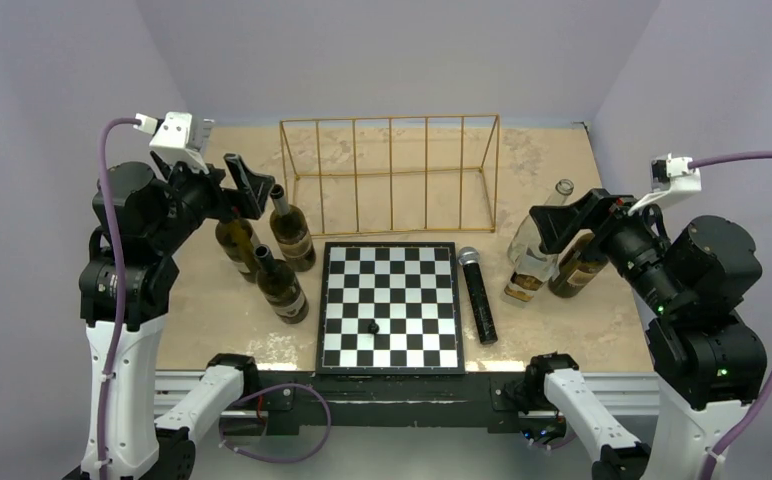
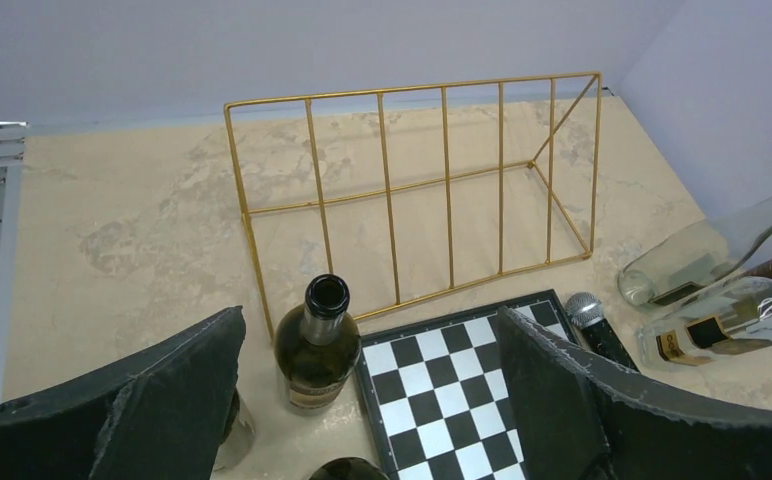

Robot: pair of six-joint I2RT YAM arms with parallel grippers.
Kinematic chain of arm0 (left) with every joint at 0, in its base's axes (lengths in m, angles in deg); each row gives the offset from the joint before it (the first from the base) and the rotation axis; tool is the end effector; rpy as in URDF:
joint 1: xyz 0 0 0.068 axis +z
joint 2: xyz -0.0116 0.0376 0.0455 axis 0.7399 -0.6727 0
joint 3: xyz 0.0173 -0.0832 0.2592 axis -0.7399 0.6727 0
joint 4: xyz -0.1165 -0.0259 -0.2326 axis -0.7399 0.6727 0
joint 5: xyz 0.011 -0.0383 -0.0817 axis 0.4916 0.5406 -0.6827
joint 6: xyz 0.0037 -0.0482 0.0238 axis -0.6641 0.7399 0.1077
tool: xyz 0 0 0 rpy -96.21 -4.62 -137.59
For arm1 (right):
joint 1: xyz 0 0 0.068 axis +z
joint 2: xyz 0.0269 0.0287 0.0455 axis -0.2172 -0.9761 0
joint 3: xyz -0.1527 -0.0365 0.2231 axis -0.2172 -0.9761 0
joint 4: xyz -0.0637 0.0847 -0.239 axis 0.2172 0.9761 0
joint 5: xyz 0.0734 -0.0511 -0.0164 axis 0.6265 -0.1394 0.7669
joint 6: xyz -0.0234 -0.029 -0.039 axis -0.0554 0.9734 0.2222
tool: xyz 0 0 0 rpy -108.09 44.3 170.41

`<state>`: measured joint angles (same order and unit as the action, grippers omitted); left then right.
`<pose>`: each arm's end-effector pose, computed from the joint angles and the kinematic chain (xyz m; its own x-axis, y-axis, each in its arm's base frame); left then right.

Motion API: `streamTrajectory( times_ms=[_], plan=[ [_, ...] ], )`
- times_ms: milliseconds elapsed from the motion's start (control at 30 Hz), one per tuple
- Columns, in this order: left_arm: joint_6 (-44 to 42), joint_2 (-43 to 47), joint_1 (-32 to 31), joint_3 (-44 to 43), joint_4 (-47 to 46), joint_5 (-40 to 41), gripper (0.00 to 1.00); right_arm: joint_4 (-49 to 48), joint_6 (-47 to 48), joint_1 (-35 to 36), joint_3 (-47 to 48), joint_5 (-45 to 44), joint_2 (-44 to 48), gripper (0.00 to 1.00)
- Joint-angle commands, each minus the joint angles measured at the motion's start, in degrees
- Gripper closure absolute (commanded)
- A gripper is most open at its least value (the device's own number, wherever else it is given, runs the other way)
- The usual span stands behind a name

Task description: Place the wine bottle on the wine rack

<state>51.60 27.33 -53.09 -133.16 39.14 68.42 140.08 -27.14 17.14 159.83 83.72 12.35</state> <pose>0.1313 -0.0204 0.4855 -0.2665 -0.1929 -0.9443 0.2591 0.9294 -0.2630 0.0534 0.0129 0.5123 -0.2401 0.3300 -0.9129 -0.2465 0.8889 0.3862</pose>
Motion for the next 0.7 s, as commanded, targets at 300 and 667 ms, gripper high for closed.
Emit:
streamTrajectory(
  times_ms=[300,667],
  plan=[
    [-2.35,1.09,0.27,3.21,-3.45,-10.09,0.01,1.39,3.16,0.19,-2.59,1.29,-0.18,0.01],
    [-4.41,-0.65,0.03,6.83,-4.07,-16.97,0.01,-0.29,2.46,0.17,-5.67,5.17,0.46,0.01]
  ],
)
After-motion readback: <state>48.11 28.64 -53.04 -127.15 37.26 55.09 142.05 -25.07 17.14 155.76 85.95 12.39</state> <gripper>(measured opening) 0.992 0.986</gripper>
